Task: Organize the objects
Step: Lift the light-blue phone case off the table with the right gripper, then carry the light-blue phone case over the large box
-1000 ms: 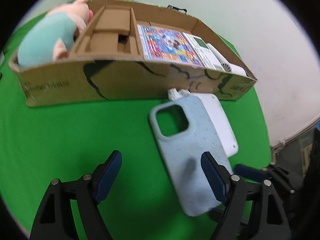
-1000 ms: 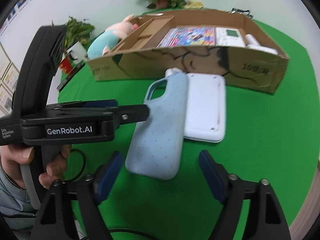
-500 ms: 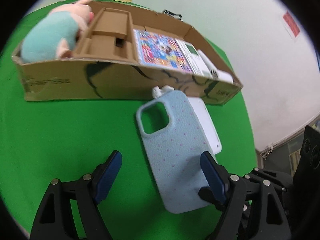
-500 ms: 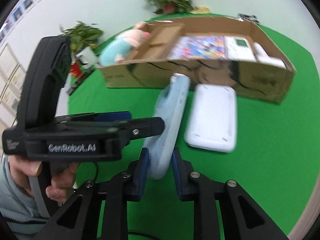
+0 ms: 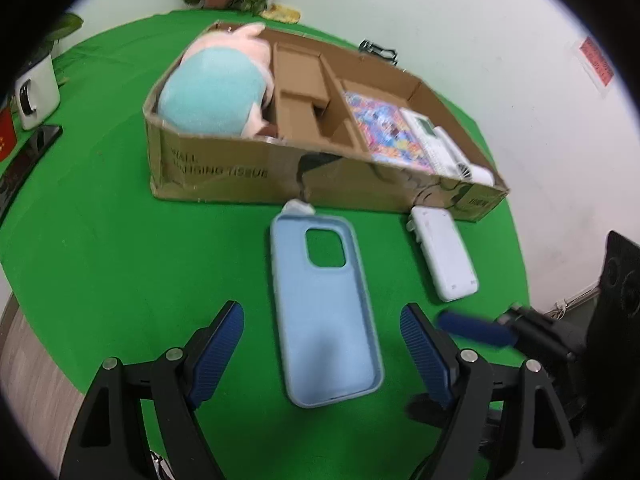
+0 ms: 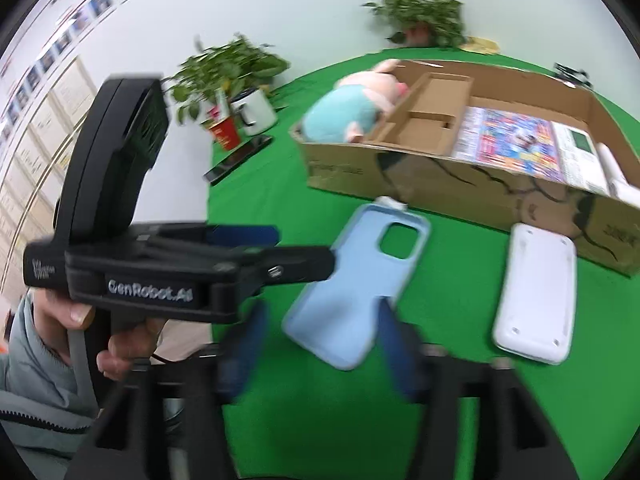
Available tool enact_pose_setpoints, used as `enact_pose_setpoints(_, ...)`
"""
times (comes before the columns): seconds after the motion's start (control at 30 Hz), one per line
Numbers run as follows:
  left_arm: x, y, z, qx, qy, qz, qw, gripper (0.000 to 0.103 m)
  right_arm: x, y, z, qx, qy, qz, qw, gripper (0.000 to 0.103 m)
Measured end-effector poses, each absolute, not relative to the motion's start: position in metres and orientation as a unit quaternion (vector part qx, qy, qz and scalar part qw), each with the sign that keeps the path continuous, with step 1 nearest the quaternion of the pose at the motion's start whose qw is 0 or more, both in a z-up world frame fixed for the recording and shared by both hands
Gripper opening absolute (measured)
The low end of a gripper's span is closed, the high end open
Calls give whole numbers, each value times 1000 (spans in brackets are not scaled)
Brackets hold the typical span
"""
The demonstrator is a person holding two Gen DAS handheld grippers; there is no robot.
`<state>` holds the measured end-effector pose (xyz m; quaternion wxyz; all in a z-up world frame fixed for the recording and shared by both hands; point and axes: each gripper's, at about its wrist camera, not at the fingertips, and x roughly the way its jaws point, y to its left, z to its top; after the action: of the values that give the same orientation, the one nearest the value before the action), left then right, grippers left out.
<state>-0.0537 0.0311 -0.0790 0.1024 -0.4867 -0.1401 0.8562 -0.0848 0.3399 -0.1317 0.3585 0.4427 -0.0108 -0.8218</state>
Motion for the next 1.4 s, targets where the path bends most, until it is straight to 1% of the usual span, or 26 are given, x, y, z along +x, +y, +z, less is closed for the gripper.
enact_pose_setpoints(0.07, -58, 31, -89, -498, -138, 852, 92, 74, -89, 349, -136, 456, -20, -821, 343, 69)
enact_pose_setpoints(0.1, -59, 31, -93, -503, -139, 849, 89, 67, -91, 351, -139, 461, -20, -820, 338, 72)
enact_pose_setpoints(0.13, -60, 31, -99, -509, -139, 845, 84, 59, -93, 352, -142, 467, -19, -820, 331, 78)
enact_pose_setpoints(0.17, -59, 31, -104, -516, -138, 842, 78, 56, -93, 352, -146, 472, -16, -818, 327, 81)
enact_pose_setpoints(0.2, -59, 31, -108, -520, -139, 840, 76, 50, -93, 352, -149, 477, -12, -816, 325, 81)
enact_pose_setpoints(0.3, -55, 36, -116, -531, -134, 834, 74, 44, -94, 346, -162, 493, 8, -810, 317, 79)
enact_pose_setpoints(0.33, -51, 38, -115, -525, -126, 838, 71, 39, -95, 343, -166, 495, 15, -810, 314, 76)
enact_pose_setpoints(0.37, -50, 41, -115, -528, -120, 838, 71, 38, -96, 340, -169, 495, 21, -811, 312, 69)
enact_pose_setpoints(0.4, -48, 41, -115, -527, -114, 840, 67, 33, -97, 338, -171, 496, 26, -811, 310, 65)
enact_pose_setpoints(0.43, -47, 42, -114, -526, -109, 841, 61, 28, -97, 336, -173, 497, 31, -811, 307, 58)
enact_pose_setpoints(0.47, -46, 43, -114, -527, -104, 841, 53, 27, -98, 334, -174, 499, 36, -811, 305, 51)
enact_pose_setpoints(0.5, -47, 43, -114, -528, -102, 842, 51, 25, -100, 331, -177, 503, 42, -808, 303, 46)
enact_pose_setpoints(0.53, -47, 45, -114, -529, -97, 842, 47, 22, -100, 328, -178, 507, 49, -806, 303, 37)
enact_pose_setpoints(0.57, -47, 47, -115, -530, -90, 842, 42, 21, -99, 325, -179, 508, 60, -804, 303, 31)
enact_pose_setpoints(0.6, -47, 49, -115, -531, -83, 842, 40, 19, -98, 323, -180, 507, 66, -804, 302, 30)
enact_pose_setpoints(0.63, -47, 50, -115, -532, -81, 842, 42, 14, -98, 321, -182, 508, 70, -803, 303, 27)
enact_pose_setpoints(0.67, -47, 51, -116, -533, -83, 840, 48, 12, -97, 319, -184, 511, 73, -801, 304, 24)
enact_pose_setpoints(0.8, -47, 49, -117, -535, -84, 839, 48, 9, -91, 314, -187, 507, 93, -807, 289, 21)
enact_pose_setpoints(0.83, -47, 48, -117, -536, -86, 839, 47, 8, -91, 315, -187, 507, 93, -808, 283, 18)
enact_pose_setpoints(0.87, -48, 47, -117, -536, -88, 838, 47, 7, -90, 315, -187, 507, 94, -810, 278, 13)
enact_pose_setpoints(0.93, -47, 47, -116, -537, -87, 838, 45, 6, -91, 318, -188, 508, 89, -812, 274, 10)
enact_pose_setpoints(1.13, -40, 49, -106, -520, -85, 848, 50, 6, -85, 319, -184, 496, 90, -818, 277, 9)
enact_pose_setpoints(1.4, -28, 61, -65, -466, -61, 881, 60, 6, -65, 332, -141, 422, 67, -860, 278, 9)
